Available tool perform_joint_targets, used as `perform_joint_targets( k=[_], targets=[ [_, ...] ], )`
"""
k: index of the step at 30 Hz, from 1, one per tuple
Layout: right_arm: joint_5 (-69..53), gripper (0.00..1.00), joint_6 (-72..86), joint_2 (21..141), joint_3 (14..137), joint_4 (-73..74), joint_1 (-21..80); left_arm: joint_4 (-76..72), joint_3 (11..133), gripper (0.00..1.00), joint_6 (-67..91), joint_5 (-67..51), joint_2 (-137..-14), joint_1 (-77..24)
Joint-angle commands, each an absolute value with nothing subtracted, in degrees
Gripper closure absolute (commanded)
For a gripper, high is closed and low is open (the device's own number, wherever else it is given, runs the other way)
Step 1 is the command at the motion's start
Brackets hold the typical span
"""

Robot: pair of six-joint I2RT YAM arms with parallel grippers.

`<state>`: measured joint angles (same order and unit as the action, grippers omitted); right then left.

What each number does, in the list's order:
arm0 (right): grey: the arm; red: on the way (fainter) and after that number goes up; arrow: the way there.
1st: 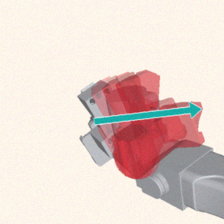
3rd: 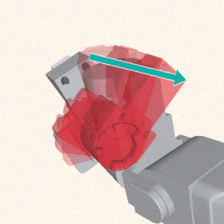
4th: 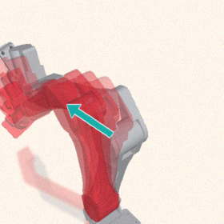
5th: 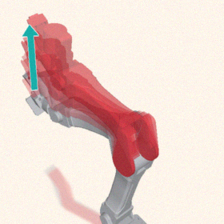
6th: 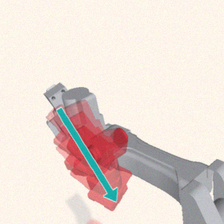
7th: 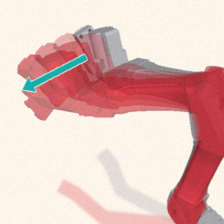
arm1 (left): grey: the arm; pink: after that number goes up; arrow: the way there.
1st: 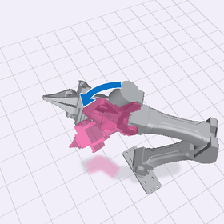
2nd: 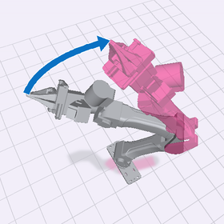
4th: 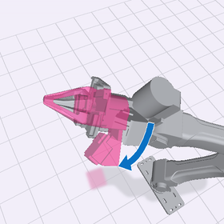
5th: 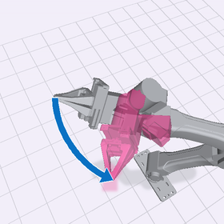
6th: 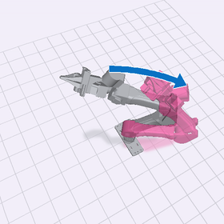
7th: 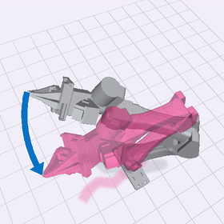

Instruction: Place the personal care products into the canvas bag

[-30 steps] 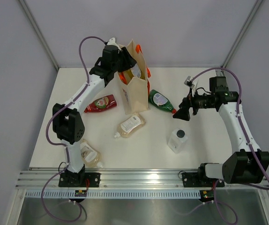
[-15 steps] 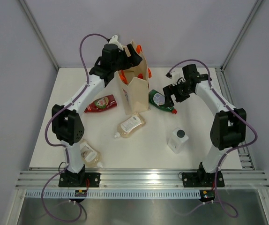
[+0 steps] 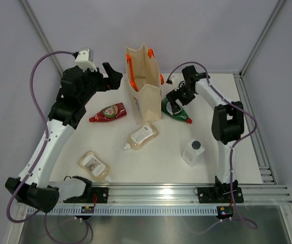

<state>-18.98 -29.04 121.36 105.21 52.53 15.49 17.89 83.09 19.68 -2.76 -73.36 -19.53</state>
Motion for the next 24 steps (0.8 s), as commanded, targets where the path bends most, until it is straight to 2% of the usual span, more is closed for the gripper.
perform_joint_targets(
  k=[1, 9, 14, 16, 17, 18, 19, 20, 24],
  targets=[
    [-17.8, 0.01, -30.6, 126.0, 111.3, 55.9, 16.2, 19.1, 74.5, 0.01, 18.3, -0.2, -65.9, -19.6],
    [-5.8, 0.00, -22.2, 136.6, 117.1, 56.2, 19.4, 19.9, 55.7, 0.01, 24.9, 3.1, -46.4, -19.6],
    [-3.7, 0.03, -20.0, 139.2, 118.9, 57.6, 19.5, 22.7, 53.0, 0.01, 28.0, 4.1, -42.5, -19.6],
    [-4.0, 0.09, -19.6, 140.0, 120.2, 58.6, 19.5, 23.0, 52.6, 0.01, 28.6, 4.2, -42.0, -19.6],
    [-4.1, 0.17, -19.4, 140.5, 120.4, 59.5, 19.5, 23.2, 52.7, 0.01, 28.6, 4.2, -42.1, -19.6],
    [-4.3, 0.21, -19.1, 140.7, 120.5, 59.8, 19.6, 23.2, 52.9, 0.01, 28.5, 4.2, -42.2, -19.6],
    [-4.5, 0.28, -18.8, 140.5, 119.8, 59.3, 19.6, 23.3, 53.2, 0.01, 28.5, 4.1, -42.4, -19.6],
    [-4.7, 0.40, -18.5, 139.8, 119.3, 59.2, 19.6, 23.2, 53.4, 0.01, 28.7, 4.0, -42.6, -19.6],
    [-6.7, 0.49, -15.7, 137.3, 115.8, 58.1, 19.2, 23.0, 53.6, 0.01, 30.2, 4.0, -42.6, -19.6]
  ],
)
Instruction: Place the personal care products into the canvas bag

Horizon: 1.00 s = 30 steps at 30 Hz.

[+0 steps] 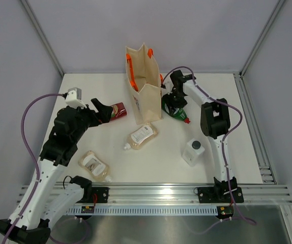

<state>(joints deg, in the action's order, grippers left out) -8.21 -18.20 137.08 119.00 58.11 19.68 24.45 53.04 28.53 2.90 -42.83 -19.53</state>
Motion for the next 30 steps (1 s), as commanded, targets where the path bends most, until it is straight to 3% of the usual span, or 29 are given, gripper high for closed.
perform_joint_targets(
  k=[1, 3, 9, 14, 21, 30],
  targets=[
    [-7.1, 0.52, -14.8, 136.0, 114.3, 57.4, 19.0, 23.1, 53.5, 0.01, 30.7, 4.0, -42.5, -19.6],
    [-9.0, 0.57, -12.0, 134.5, 112.9, 57.0, 17.9, 23.5, 52.8, 0.01, 31.9, 4.0, -41.4, -19.6],
    [-11.4, 0.58, -6.8, 128.3, 106.9, 54.6, 14.2, 23.9, 49.2, 0.01, 34.7, 4.5, -36.7, -19.6],
    [-20.8, 0.76, -4.3, 121.6, 99.2, 49.4, 8.4, 24.7, 47.7, 0.01, 36.1, 4.1, -34.7, -19.6],
    [-49.7, 1.00, 3.5, 114.1, 91.6, 40.2, -1.1, 24.8, 47.5, 0.01, 36.2, 2.6, -34.2, -19.6],
    [-68.3, 1.00, 21.2, 104.8, 86.6, 16.9, -3.5, 25.6, 45.0, 0.01, 38.1, 1.0, -33.3, -19.6]
  ],
)
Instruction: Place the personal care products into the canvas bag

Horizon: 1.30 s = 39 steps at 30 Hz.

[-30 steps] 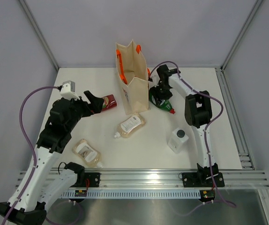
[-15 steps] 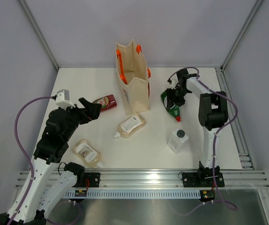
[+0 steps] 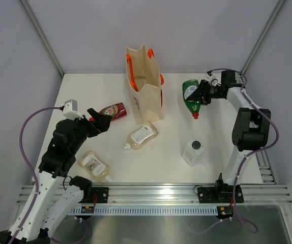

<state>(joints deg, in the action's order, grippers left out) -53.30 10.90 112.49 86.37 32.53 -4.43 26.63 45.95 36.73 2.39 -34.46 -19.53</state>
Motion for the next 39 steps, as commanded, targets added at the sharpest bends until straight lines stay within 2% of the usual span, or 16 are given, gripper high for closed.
perform_joint_targets(
  k=[1, 5, 8, 12, 14, 20, 26, 30, 32, 34, 37, 38, 39],
  targets=[
    [-68.6, 1.00, 23.2, 102.9, 86.4, 14.4, -3.5, 25.7, 44.7, 0.01, 38.3, 1.0, -32.9, -19.6],
    [-68.9, 1.00, 35.9, 99.1, 88.7, 4.0, -3.0, 26.5, 43.5, 0.01, 39.5, 1.8, -30.7, -19.6],
    [-67.2, 1.00, 34.7, 98.7, 96.9, 8.0, 0.0, 27.0, 42.7, 0.01, 40.2, 2.4, -29.4, -19.6],
    [-54.3, 1.00, 22.6, 103.9, 119.5, 31.4, 10.3, 28.2, 41.9, 0.01, 41.7, 2.7, -29.4, -19.6],
    [-43.4, 1.00, 18.6, 106.4, 123.6, 33.3, 15.8, 29.5, 41.9, 0.01, 43.8, 3.2, -30.4, -19.6],
    [-29.9, 1.00, 16.5, 117.6, 142.2, 31.6, 23.0, 34.5, 42.1, 0.01, 49.2, 3.7, -32.2, -19.6],
    [-18.7, 1.00, 14.6, 127.0, 148.0, 23.1, 26.4, 37.8, 42.2, 0.01, 53.8, 5.3, -31.3, -19.6],
    [-17.2, 1.00, 11.7, 129.4, 147.8, 20.6, 26.3, 39.3, 41.6, 0.01, 54.7, 4.5, -30.0, -19.6],
    [-19.4, 0.88, 8.6, 128.9, 146.2, 20.7, 26.3, 40.0, 41.4, 0.01, 53.5, 4.9, -29.0, -19.7],
    [-20.4, 0.70, 4.5, 126.6, 140.6, 20.3, 26.4, 40.8, 41.7, 0.01, 51.1, 6.8, -28.6, -19.6],
    [-21.0, 0.57, -0.7, 122.2, 131.9, 18.9, 26.2, 40.8, 42.5, 0.01, 46.5, 8.8, -29.3, -19.6],
    [-21.8, 0.47, -2.6, 121.3, 129.3, 19.2, 26.2, 39.7, 43.2, 0.01, 45.0, 9.7, -30.3, -19.6],
    [-22.1, 0.40, -3.9, 119.9, 128.6, 20.2, 26.3, 38.9, 43.5, 0.01, 43.4, 9.8, -30.9, -19.6]
  ],
)
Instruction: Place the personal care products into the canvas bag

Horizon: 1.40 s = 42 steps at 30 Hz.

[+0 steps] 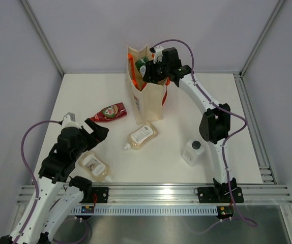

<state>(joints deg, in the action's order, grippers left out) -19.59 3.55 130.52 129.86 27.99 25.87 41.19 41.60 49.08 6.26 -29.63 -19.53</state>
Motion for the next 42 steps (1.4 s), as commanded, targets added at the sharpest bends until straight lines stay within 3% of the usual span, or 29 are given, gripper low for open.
perform_joint_targets(
  k=[1, 3, 4, 9, 14, 20, 26, 36, 42],
  targets=[
    [-22.5, 0.32, -5.9, 119.4, 128.1, 21.0, 26.3, 38.2, 43.8, 0.01, 40.4, 10.3, -31.9, -19.6],
    [-22.9, 0.04, -7.6, 118.7, 128.1, 24.1, 26.3, 36.0, 44.8, 0.01, 36.7, 10.5, -35.4, -19.6],
    [-22.7, 0.00, -8.6, 118.6, 128.5, 25.0, 26.2, 35.2, 45.3, 0.01, 31.8, 10.1, -36.9, -19.6],
    [-26.8, 0.00, -11.1, 119.6, 135.7, 33.5, 25.1, 31.7, 50.3, 0.01, 11.9, 8.2, -47.6, -19.6],
    [-38.9, 0.01, -12.8, 119.4, 143.0, 42.4, 22.9, 27.4, 52.5, 0.01, -5.3, 4.1, -55.0, -19.6],
    [-50.1, 0.00, -18.7, 110.1, 132.1, 46.2, 20.0, 25.2, 54.5, 0.01, -27.5, 1.5, -70.5, -19.6],
    [-56.2, 0.01, -23.1, 100.6, 116.1, 48.1, 13.5, 24.0, 61.2, 0.03, -35.6, 6.7, -87.4, -19.6],
    [-56.7, 0.01, -28.9, 98.0, 112.8, 57.2, 6.0, 23.0, 74.9, 0.02, -39.1, 10.6, -107.9, -18.5],
    [-57.1, 0.00, -25.1, 96.8, 109.1, 54.8, 5.4, 41.3, 92.2, 0.02, -33.6, 4.5, -120.9, -15.7]
  ],
)
